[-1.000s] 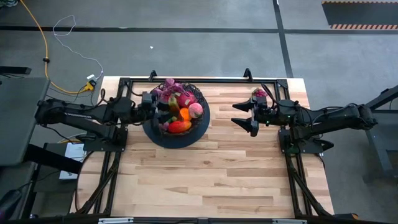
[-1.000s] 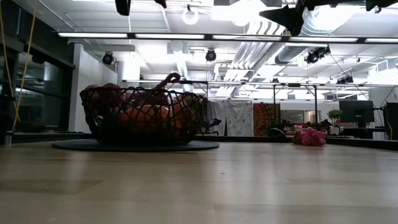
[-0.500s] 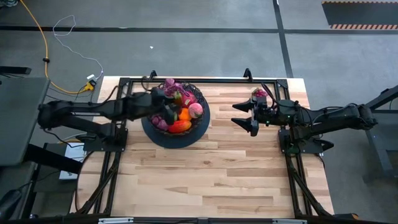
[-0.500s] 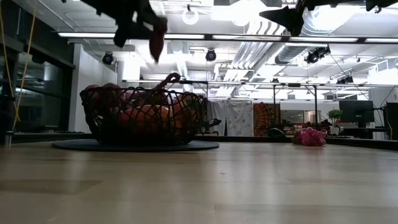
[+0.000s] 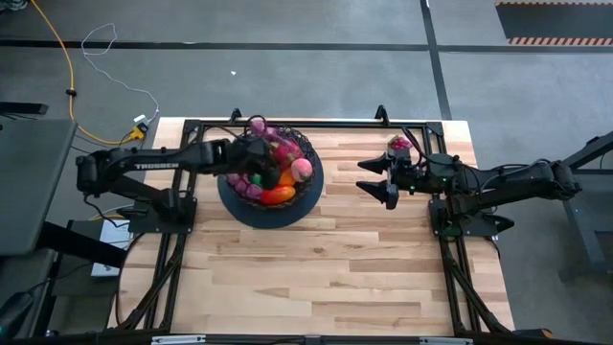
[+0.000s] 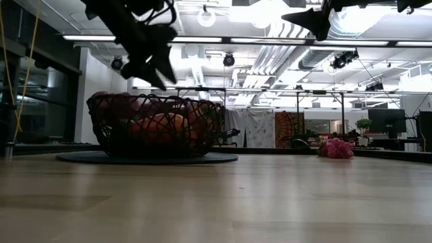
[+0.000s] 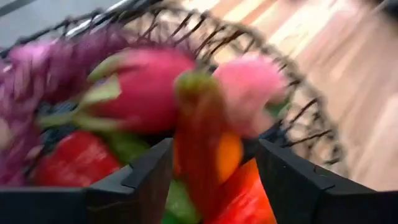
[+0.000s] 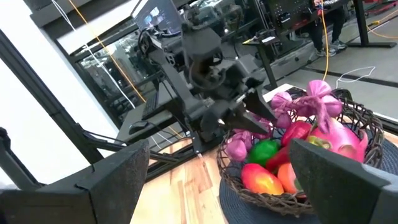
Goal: Build produce basket
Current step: Put the red grapes into the black wire basket
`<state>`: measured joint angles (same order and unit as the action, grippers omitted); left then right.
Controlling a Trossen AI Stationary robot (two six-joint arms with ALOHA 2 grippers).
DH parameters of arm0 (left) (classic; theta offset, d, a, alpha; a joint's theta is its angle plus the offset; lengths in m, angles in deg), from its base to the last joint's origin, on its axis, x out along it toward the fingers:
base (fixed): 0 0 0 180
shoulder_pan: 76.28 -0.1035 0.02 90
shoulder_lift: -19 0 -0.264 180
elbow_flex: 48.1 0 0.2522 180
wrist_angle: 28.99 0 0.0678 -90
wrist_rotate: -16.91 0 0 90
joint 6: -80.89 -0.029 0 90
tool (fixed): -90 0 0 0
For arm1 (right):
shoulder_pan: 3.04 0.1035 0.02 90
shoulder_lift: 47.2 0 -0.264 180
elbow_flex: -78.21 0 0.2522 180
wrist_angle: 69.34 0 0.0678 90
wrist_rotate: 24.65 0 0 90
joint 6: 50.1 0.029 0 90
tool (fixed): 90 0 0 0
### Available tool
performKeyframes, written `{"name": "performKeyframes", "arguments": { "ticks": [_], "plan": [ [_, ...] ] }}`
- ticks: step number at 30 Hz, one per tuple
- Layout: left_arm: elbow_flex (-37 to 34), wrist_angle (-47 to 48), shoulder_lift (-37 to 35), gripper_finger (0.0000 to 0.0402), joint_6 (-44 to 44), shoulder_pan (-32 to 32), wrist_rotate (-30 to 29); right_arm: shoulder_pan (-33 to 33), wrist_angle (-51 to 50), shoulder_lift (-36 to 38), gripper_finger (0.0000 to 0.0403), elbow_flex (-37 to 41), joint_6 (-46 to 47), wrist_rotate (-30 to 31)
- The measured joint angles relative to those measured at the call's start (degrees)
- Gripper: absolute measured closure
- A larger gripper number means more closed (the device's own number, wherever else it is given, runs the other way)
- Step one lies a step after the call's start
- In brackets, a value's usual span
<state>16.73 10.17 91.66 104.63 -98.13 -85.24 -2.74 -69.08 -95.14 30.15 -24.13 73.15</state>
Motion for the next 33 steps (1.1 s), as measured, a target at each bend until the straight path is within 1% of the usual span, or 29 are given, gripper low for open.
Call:
{"name": "performKeyframes", "arguments": {
  "ticks": [5,7,10,14,17,21,25,29,31,33],
  "plan": [
    [3.0,-3.8,-1.7,0.0165,1.1,0.0,5.4,0.0,0.0,0.0,0.0029,0.0,1.1,0.0],
    [4.4,-5.4,-4.0,0.0163,1.2,0.3,6.3,0.0,0.0,0.0,0.0029,0.0,1.1,0.4],
    [4.7,-11.1,-8.3,0.0164,1.2,1.8,6.5,0.0,0.5,0.0,0.0029,0.0,1.0,1.6],
    [2.3,-23.5,-14.1,0.0164,1.0,6.4,4.4,0.0,0.5,0.0,0.0029,0.0,1.0,2.6],
    [-1.8,-32.4,-16.8,0.0165,-0.9,10.7,0.8,0.0,0.5,0.0,0.0029,0.0,1.0,2.7],
    [-7.9,-40.0,-18.8,0.0165,-1.5,14.9,-3.3,0.0,0.5,0.0,0.0029,0.0,1.0,2.7],
    [-11.4,-44.5,-19.4,0.0165,-1.3,17.3,-3.5,0.0,0.5,0.0,0.0029,0.0,1.1,2.7],
    [-11.7,-45.2,-19.4,0.0165,0.0,18.0,-3.5,0.0,0.5,0.0,0.0029,0.0,2.3,2.8],
    [-11.7,-45.1,-19.4,0.0165,0.1,18.1,-3.5,0.0,0.5,0.0,0.0029,0.0,3.4,4.1],
    [-11.7,-45.1,-19.4,0.0165,-0.1,18.0,-3.7,-0.1,0.4,0.0,0.0029,0.0,6.7,6.7]
  ]
}}
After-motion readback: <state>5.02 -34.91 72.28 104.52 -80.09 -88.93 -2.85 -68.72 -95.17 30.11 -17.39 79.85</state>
